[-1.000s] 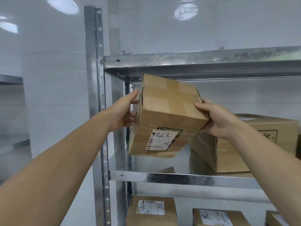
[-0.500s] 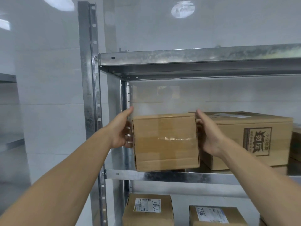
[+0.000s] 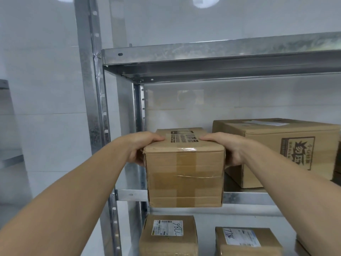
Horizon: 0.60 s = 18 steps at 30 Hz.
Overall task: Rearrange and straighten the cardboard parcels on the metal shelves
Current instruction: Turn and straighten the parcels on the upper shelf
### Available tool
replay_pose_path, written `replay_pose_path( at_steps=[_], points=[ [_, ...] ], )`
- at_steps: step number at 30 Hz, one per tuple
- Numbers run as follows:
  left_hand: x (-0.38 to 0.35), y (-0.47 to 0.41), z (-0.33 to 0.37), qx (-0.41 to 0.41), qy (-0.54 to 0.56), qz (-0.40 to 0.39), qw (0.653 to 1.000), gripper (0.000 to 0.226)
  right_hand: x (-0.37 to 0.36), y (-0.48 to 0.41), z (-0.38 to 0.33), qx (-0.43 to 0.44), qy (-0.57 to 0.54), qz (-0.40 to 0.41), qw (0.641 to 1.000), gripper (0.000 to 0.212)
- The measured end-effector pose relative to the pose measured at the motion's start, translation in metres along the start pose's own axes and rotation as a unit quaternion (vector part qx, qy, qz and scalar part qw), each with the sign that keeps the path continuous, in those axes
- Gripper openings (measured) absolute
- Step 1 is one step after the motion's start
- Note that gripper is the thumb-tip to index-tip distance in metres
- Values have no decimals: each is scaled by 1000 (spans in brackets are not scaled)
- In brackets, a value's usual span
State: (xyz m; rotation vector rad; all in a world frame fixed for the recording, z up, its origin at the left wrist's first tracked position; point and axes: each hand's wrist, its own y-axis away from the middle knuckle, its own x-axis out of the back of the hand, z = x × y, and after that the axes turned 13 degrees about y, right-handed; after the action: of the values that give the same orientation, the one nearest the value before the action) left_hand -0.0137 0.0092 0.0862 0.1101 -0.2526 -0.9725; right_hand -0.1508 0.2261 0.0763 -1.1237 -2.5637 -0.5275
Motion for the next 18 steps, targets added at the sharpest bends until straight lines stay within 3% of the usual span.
replay_pose_path(
  at_steps=[10,15,18],
  points=[
    [-8,5,5,-10,-14,8,1000,27,-1,-4,-11,16,46,21,999,18],
    [-9,21,3,-52,22,13,998,17,-1,4,-8,55,22,44,997,30],
    [-9,26,2,-87,63,5,994,18,2,7,-8,98,-13,58,993,26]
  ],
)
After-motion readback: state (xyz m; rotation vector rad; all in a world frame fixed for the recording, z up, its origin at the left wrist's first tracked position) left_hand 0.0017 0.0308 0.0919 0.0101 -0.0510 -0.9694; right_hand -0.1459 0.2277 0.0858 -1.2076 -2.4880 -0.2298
